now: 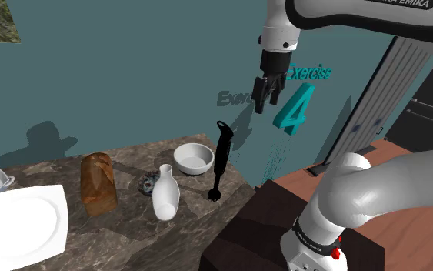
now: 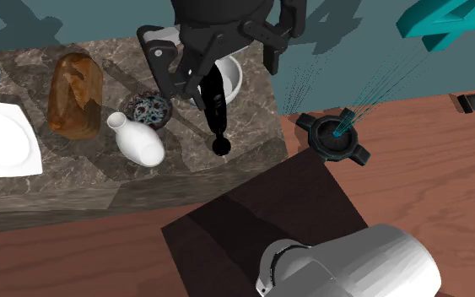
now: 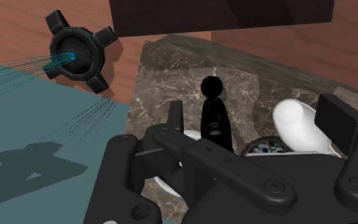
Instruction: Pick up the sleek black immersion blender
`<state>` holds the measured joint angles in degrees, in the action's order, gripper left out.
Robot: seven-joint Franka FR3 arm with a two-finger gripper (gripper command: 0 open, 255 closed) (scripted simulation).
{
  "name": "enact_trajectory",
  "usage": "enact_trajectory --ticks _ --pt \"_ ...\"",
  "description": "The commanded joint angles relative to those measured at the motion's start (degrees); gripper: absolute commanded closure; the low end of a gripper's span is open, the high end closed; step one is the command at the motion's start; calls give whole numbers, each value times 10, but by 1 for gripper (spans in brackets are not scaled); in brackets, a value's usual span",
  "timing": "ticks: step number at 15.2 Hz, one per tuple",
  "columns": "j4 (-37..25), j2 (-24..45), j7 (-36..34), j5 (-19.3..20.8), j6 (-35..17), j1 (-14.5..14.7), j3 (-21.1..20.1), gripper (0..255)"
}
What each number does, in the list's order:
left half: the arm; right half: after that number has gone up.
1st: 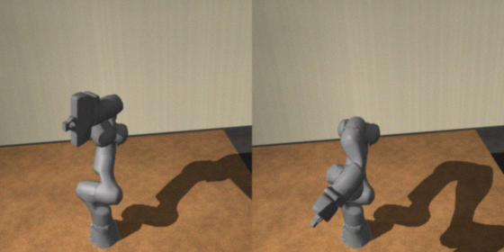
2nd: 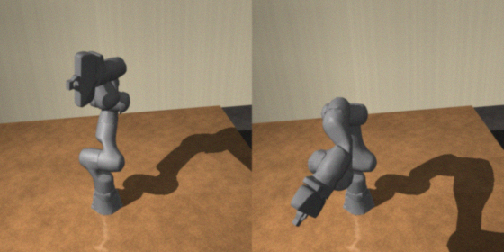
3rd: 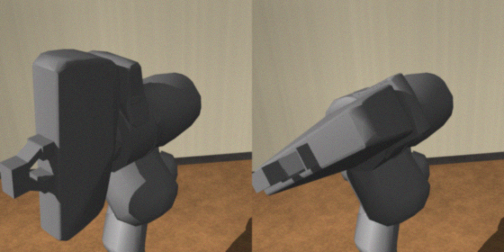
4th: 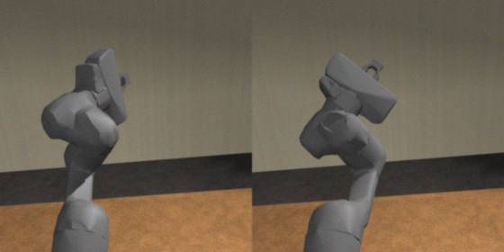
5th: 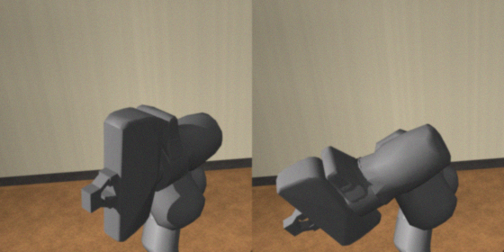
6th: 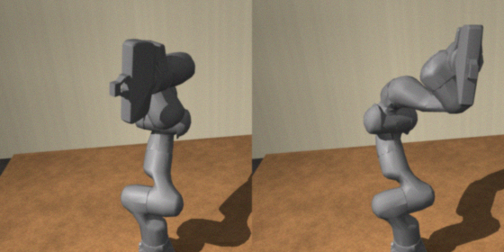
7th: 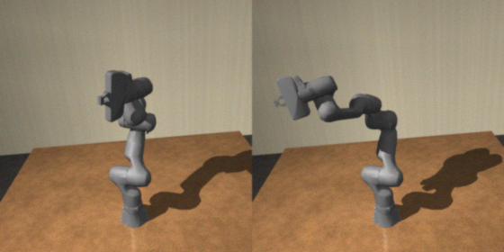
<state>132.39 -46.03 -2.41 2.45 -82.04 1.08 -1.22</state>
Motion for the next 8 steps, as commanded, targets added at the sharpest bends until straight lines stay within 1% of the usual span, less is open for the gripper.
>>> enact_trajectory --ticks 1,5,8 --pt "0 0 0 0 0 0 0 0" --pt "85 -16 10 13 -133 2 6 0" --pt "139 -13 17 23 -238 3 11 0"
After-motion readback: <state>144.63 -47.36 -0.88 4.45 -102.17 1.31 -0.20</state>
